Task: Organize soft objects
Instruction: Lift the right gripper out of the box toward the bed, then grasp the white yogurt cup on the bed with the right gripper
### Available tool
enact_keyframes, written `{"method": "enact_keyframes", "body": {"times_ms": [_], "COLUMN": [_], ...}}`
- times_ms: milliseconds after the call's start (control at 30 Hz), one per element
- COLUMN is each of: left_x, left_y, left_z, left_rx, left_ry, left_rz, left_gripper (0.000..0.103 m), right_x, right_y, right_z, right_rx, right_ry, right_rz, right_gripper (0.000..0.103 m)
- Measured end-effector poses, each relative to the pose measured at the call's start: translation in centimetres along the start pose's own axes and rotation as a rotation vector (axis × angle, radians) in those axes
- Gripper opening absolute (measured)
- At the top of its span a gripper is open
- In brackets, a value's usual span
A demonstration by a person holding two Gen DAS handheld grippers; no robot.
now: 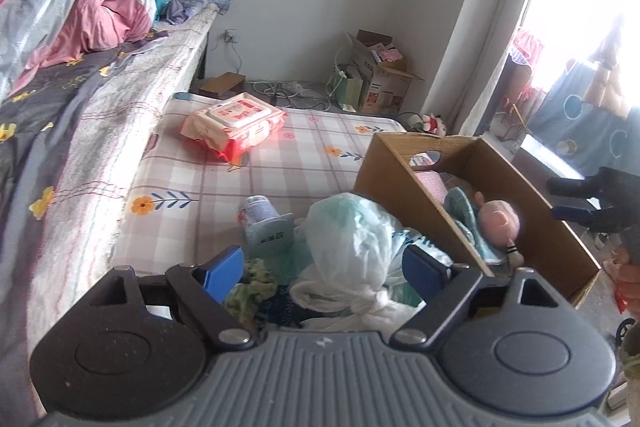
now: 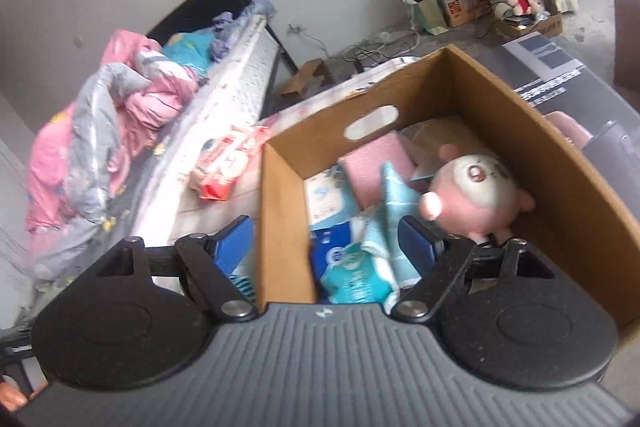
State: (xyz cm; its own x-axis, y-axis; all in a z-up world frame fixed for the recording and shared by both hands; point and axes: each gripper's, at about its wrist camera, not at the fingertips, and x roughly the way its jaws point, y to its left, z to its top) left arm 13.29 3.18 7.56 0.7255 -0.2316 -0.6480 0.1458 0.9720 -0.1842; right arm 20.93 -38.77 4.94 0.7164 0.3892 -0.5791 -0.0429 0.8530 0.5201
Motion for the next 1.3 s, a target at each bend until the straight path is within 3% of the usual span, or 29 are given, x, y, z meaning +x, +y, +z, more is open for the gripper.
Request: {"method": "enact_keyframes", "body": {"times_ms": [300, 600, 767, 1033, 1167, 1300], "left_x": [-3.8, -3.4, -2.8, 0.3, 2.0, 5.5], "left_y": [4.6, 5.7, 6.4, 5.6, 5.0, 4.0], "left_z": [-4.1, -7.7, -8.1, -6.4, -3.8, -1.3], "left_rx": [-0.018, 0.020, -0.004, 0.006, 0.044, 0.093], "left_ry": [0.016, 0.061, 0.072, 0.060, -0.010, -0.047], "left_rz": [0.152, 0.228, 0.182, 0.108, 0.069, 0.030], "left_gripper": [0.088, 0.088, 0.088, 0.083, 0.083, 0.068], "right_x": [-0.5, 4.2, 6.2, 8.5, 10.3, 13.5], "right_y": [6.2, 13.5, 16.7, 19.1, 21.8, 24.7], "right_z": [-4.6, -9.0, -10.6, -9.0, -5.8, -2.9], "right_rx": [0.025, -0.015, -0.069, -0.130, -0.254, -0.472], "right_ry": [-0.004, 0.157, 0.218, 0.256, 0.330, 0.353], "right_rz": [0.210, 0.343, 0.344, 0.311, 0.287, 0.236], "right_gripper": [0.079, 0.071, 0.064, 0.056, 0.056, 0.054]}}
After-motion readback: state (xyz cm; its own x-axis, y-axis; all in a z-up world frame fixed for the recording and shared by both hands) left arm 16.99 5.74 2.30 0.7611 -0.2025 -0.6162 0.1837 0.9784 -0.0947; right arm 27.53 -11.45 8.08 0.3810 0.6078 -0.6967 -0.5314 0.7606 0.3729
